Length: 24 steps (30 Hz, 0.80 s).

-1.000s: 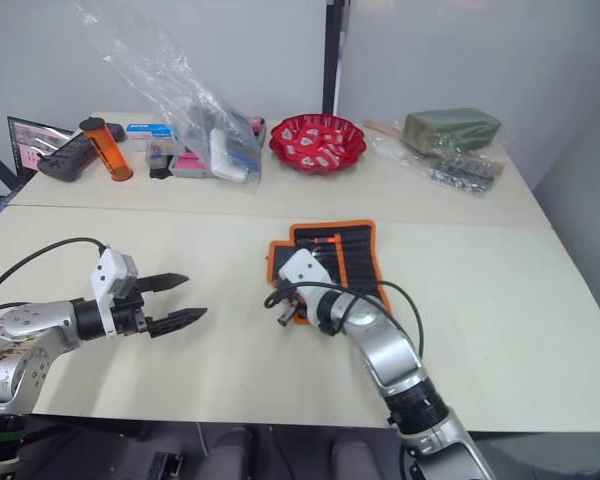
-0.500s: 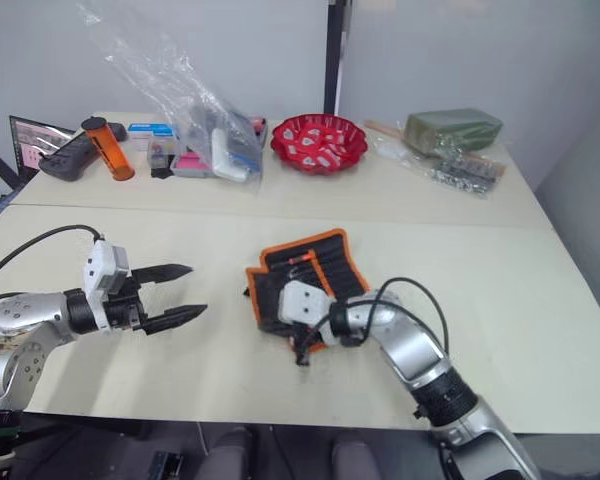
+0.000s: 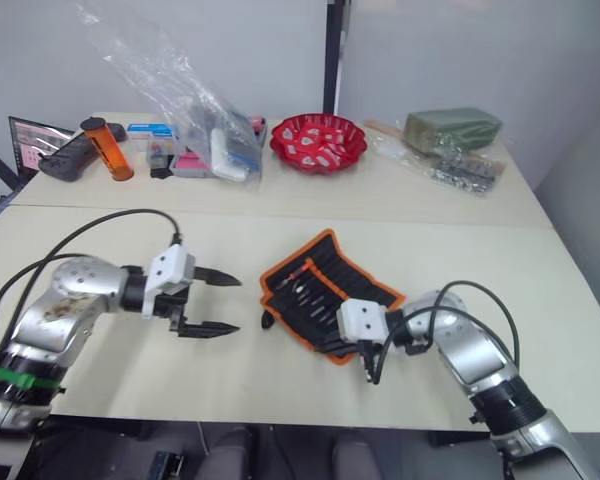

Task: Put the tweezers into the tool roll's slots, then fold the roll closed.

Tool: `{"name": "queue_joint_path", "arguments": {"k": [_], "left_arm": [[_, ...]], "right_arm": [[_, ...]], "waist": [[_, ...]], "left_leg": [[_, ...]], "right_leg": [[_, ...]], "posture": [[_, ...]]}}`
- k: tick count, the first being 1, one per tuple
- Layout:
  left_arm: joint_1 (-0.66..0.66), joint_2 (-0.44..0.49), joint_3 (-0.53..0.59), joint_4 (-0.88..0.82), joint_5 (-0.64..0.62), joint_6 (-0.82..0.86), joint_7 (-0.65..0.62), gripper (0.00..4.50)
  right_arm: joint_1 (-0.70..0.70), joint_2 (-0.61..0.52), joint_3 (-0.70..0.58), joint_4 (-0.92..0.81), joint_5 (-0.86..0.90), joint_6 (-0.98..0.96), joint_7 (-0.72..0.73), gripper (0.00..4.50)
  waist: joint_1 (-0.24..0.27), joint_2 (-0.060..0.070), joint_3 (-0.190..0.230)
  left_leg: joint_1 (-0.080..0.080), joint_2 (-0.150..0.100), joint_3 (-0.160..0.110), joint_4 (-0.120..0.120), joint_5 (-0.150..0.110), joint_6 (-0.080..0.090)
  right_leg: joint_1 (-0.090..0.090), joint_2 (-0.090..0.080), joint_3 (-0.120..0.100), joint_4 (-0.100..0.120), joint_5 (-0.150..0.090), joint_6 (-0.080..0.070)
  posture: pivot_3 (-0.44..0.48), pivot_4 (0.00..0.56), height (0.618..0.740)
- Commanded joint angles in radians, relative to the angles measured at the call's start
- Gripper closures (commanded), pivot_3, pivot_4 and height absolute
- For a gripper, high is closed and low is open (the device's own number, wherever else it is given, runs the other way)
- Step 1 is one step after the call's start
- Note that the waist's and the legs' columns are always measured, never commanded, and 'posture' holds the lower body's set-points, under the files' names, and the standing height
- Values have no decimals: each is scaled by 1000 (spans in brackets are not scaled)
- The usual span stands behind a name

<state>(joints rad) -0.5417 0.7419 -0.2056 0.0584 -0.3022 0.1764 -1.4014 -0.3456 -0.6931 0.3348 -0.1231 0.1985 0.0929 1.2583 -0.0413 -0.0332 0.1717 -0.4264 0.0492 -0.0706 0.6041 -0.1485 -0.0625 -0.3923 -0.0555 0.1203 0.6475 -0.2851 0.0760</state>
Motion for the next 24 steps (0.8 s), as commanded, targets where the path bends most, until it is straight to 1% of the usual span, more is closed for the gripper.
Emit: {"name": "queue_joint_path", "arguments": {"k": [1,3,7,10,13,16,17,18,21,24], "left_arm": [[-79,-44,-66,89,78,-134,-53,0],[-140,-81,-113,190,152,-229,-56,0],[-246,-142,-162,384,238,-367,-71,0],[-296,-175,-175,486,274,-439,-73,818],[-336,-212,-166,553,281,-479,-75,1855],[-349,-230,-159,584,274,-522,-98,2838],[-349,-233,-158,589,273,-526,-106,3049],[-347,-235,-158,594,274,-533,-112,3506],[-341,-242,-154,597,270,-547,-125,4470],[-332,-244,-150,587,268,-543,-126,4470]], "right_arm": [[13,1,-27,-57,-3,26,-39,4485],[30,1,-32,-81,-2,45,-64,4485],[68,-7,-42,-130,-8,83,-107,4485],[94,-13,-47,-158,-9,105,-129,4500],[118,-14,-49,-186,-9,126,-148,4500],[131,-13,-47,-200,-19,149,-168,4500],[132,-13,-45,-202,-23,151,-171,4500],[133,-13,-44,-202,-23,153,-173,4500],[128,-14,-46,-197,-23,155,-176,4500],[107,-10,-52,-167,-35,152,-187,4500]], "waist": [[0,0,0],[0,0,0],[-2,0,0],[-1,0,0],[-1,0,0],[-1,0,0],[-1,0,0],[-1,0,0],[-2,0,0],[-2,0,0]], "left_leg": [[0,0,0,1,0,0],[0,0,0,2,0,0],[-1,0,0,2,0,0],[-1,0,-1,2,0,0],[-2,0,-1,3,0,0],[-3,-1,-1,3,0,0],[-3,-1,-1,3,0,0],[-3,-1,-1,3,0,0],[-3,-1,-2,3,0,0],[-3,-1,-2,3,0,0]], "right_leg": [[0,0,0,0,0,0],[0,0,0,0,0,1],[1,0,0,0,0,1],[0,0,0,0,0,1],[0,0,0,0,1,2],[0,0,0,0,1,2],[0,0,0,0,1,2],[0,0,0,0,1,2],[0,0,0,0,1,2],[0,0,0,0,1,2]], "posture": [[0,150,740],[0,150,740],[0,150,740],[0,150,740],[0,150,740],[0,150,740],[0,150,740],[0,150,740],[0,150,740],[0,150,740]]}}
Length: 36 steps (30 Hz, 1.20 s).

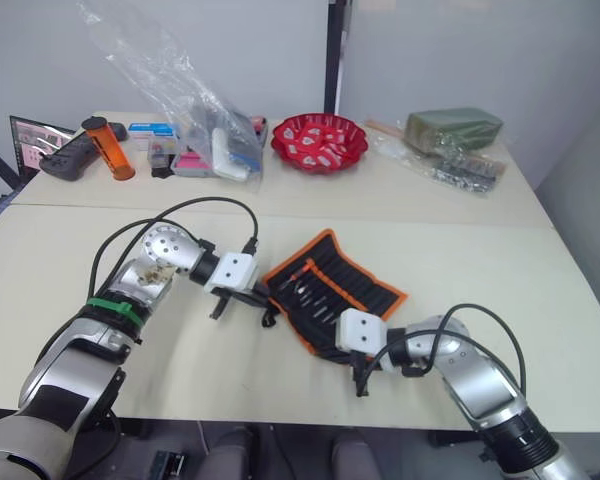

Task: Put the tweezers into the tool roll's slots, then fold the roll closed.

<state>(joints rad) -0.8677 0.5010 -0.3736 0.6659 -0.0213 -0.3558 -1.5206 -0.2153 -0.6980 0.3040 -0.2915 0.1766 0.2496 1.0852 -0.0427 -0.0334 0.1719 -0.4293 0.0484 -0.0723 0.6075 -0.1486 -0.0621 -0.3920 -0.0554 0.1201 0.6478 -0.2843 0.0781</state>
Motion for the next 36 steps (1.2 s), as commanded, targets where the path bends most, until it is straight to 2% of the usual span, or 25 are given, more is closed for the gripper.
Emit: {"name": "queue_joint_path", "arguments": {"k": [1,8,14,19,23,27,30,36], "left_arm": [[-3,-1,19,-19,-6,-15,3,4470],[3,58,52,9,61,-130,137,4470],[39,145,105,-16,66,-102,227,4470],[137,217,157,-89,40,-38,268,4470],[265,266,222,-232,-11,70,293,4470],[369,278,260,-397,-53,169,326,4470],[450,268,277,-532,-85,266,357,4470],[524,272,286,-632,-103,342,393,4470]], "right_arm": [[-33,-4,-22,18,-22,-12,-19,4500],[-183,60,-4,226,-122,-81,-91,4500],[-330,169,28,421,-184,-182,-132,4500],[-474,274,49,633,-229,-304,-165,4500],[-561,339,61,776,-261,-387,-189,4500],[-568,349,58,797,-246,-390,-143,4500],[-532,308,44,742,-219,-383,-79,4500],[-463,238,12,623,-147,-363,11,4500]], "waist": [[-1,0,0],[-5,0,0],[-7,1,0],[-12,2,1],[-20,2,1],[-16,2,2],[-14,3,2],[-16,3,2]], "left_leg": [[0,0,0,0,0,0],[1,0,0,1,0,0],[2,0,0,0,0,0],[2,0,0,-1,0,0],[2,1,-1,-1,0,0],[3,1,-1,-2,0,0],[3,0,-1,-1,0,0],[5,1,-1,-1,0,0]], "right_leg": [[0,0,0,0,0,0],[0,0,0,0,1,1],[0,1,0,1,1,1],[0,1,0,2,3,-2],[0,1,0,3,4,-5],[0,0,-1,4,5,-6],[0,0,0,6,4,-6],[0,1,0,10,1,-5]], "posture": [[0,150,740],[0,150,740],[0,150,740],[0,150,740],[0,150,740],[0,150,740],[0,150,740],[0,150,740]]}}
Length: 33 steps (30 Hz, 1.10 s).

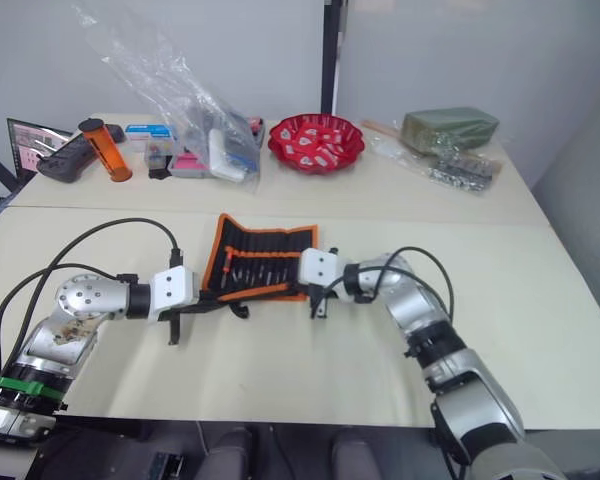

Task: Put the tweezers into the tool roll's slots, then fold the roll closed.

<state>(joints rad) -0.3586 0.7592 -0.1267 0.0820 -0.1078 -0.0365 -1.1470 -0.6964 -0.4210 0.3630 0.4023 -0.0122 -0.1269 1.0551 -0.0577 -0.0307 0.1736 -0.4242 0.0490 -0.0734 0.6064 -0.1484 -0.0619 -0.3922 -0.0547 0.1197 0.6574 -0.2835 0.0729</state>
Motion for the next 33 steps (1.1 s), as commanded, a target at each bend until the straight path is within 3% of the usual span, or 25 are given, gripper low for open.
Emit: {"name": "queue_joint_path", "arguments": {"k": [1,7,24,33], "left_arm": [[21,23,38,-41,-4,14,25,4470],[41,71,32,14,39,-46,33,4470],[166,169,96,-40,-42,-62,3,4470],[63,109,94,-14,-74,59,83,4470]], "right_arm": [[33,-49,-47,-99,52,22,55,4500],[118,-65,-32,-240,81,99,81,4500],[287,-148,-31,-601,227,466,119,4500],[195,-106,-37,-484,213,455,29,4500]], "waist": [[-2,0,0],[-5,0,0],[4,0,0],[12,0,0]], "left_leg": [[0,0,0,0,0,0],[1,0,0,0,0,0],[0,0,0,0,0,0],[0,0,1,1,0,0]], "right_leg": [[0,0,0,0,-1,1],[0,0,0,1,-1,1],[0,0,0,0,-3,2],[0,0,0,0,-4,2]], "posture": [[0,150,740],[0,150,740],[0,150,740],[0,150,740]]}}
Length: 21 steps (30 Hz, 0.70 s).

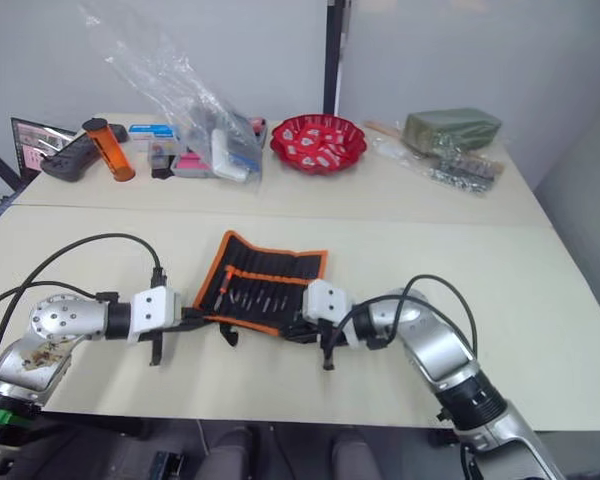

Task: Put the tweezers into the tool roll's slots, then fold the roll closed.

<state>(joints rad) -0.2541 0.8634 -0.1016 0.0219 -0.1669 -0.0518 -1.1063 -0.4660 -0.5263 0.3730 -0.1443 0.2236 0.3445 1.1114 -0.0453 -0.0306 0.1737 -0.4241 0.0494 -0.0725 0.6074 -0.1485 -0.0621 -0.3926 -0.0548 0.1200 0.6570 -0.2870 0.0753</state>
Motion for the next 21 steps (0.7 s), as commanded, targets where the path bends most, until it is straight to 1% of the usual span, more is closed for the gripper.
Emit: {"name": "queue_joint_path", "arguments": {"k": [1,8,11,14,18,21], "left_arm": [[-57,1,69,54,-18,94,46,4470],[-113,-28,60,104,-21,194,85,4470],[-135,-64,11,146,35,187,121,4470],[-166,-109,-12,172,62,190,149,4470],[-200,-151,-28,203,87,185,167,4470],[-208,-165,-27,213,91,191,168,4470]], "right_arm": [[-53,8,-46,89,-29,-25,-37,4500],[-132,65,-35,225,-45,-33,-82,4500],[-148,92,-21,270,-67,-49,-110,4500],[-165,106,-18,317,-105,-64,-148,4500],[-166,119,-29,333,-115,-49,-166,4500],[-156,123,-33,327,-125,-42,-191,4500]], "waist": [[0,0,0],[0,0,0],[0,0,0],[2,0,0],[3,0,0],[3,0,0]], "left_leg": [[0,0,0,0,0,0],[-1,0,0,-1,0,0],[-1,0,0,-1,0,0],[0,0,0,0,0,0],[0,0,0,1,0,0],[0,0,-1,0,0,0]], "right_leg": [[0,0,0,0,0,0],[-1,0,0,1,0,0],[-1,0,0,1,0,0],[0,0,0,2,0,0],[0,0,0,2,0,0],[0,0,0,2,0,0]], "posture": [[0,150,740],[0,150,740],[0,150,740],[0,150,740],[0,150,740],[0,150,740]]}}
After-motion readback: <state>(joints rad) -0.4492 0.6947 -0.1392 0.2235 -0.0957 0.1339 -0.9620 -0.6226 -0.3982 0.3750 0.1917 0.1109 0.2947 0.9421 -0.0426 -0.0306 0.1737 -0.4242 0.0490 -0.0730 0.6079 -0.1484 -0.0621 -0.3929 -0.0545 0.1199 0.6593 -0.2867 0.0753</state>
